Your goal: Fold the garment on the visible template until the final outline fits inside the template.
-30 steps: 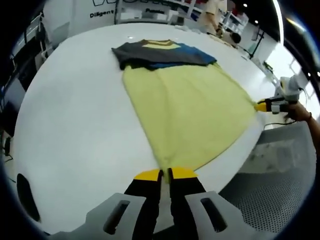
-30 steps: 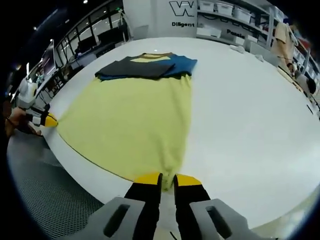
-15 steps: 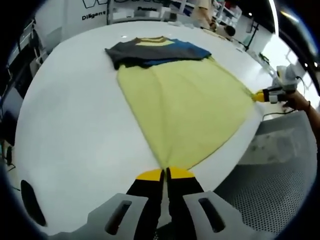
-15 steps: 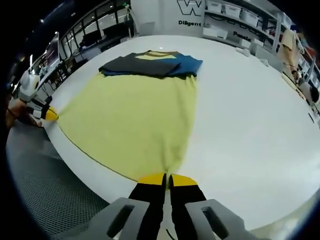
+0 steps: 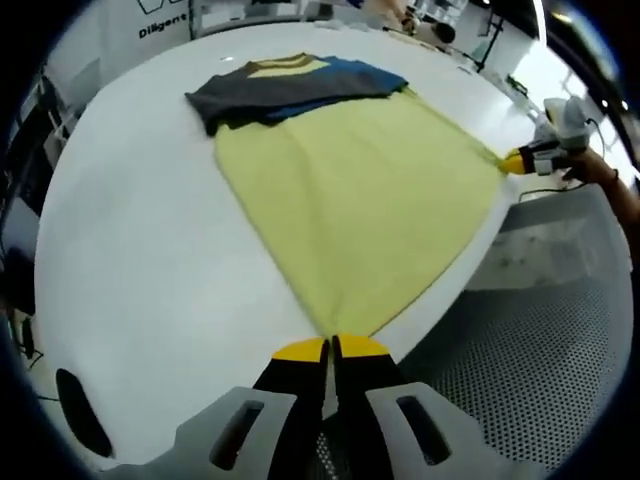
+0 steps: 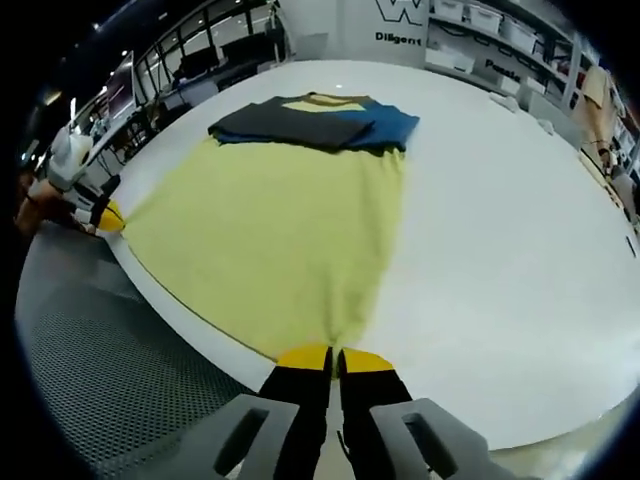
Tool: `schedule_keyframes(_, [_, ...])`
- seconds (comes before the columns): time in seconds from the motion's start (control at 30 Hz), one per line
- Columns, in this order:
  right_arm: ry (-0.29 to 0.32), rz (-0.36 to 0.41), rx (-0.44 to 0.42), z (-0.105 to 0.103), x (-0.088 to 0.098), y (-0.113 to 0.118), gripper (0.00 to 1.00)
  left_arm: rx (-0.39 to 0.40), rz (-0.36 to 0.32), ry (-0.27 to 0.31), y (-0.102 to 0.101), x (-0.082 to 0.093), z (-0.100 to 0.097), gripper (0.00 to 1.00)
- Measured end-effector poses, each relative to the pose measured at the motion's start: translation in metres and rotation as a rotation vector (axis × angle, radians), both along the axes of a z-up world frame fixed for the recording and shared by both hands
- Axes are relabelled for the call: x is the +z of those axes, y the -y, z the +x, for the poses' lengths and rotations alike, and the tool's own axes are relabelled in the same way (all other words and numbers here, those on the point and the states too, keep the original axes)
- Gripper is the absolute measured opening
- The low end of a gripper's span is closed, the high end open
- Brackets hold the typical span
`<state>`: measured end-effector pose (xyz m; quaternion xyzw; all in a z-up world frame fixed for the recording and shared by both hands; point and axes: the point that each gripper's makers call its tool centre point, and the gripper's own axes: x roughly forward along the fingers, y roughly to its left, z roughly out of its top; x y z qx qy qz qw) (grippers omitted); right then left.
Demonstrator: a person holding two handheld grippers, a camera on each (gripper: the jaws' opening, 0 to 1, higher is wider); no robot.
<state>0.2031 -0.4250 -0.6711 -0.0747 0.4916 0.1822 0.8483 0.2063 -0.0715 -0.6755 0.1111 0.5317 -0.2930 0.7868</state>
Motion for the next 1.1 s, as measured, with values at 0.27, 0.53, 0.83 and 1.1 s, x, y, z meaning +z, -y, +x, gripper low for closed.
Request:
schedule_keyframes(0.27, [-0.016,0.0,0.006,-0.007,0.001,-0.002,0.0,-0.031,0.023,-0.01,-0.002,-0.001,-0.008,0.03])
schedule_keyframes(0.53, [-0.038,0.004,0.016,-0.015,0.002,-0.004,0.0,-0.078,0.051,-0.016,-0.005,-0.002,-0.018,0.03])
schedule_keyframes(0.83, [-0.065,0.001,0.027,-0.024,0.002,-0.006,0.0,-0.08,0.047,-0.037,-0.008,-0.003,-0.027,0.03])
schedule_keyframes(1.1, [-0.082,0.003,0.035,-0.033,0.003,-0.007,0.0,-0.08,0.039,-0.063,-0.01,-0.002,-0.035,0.03])
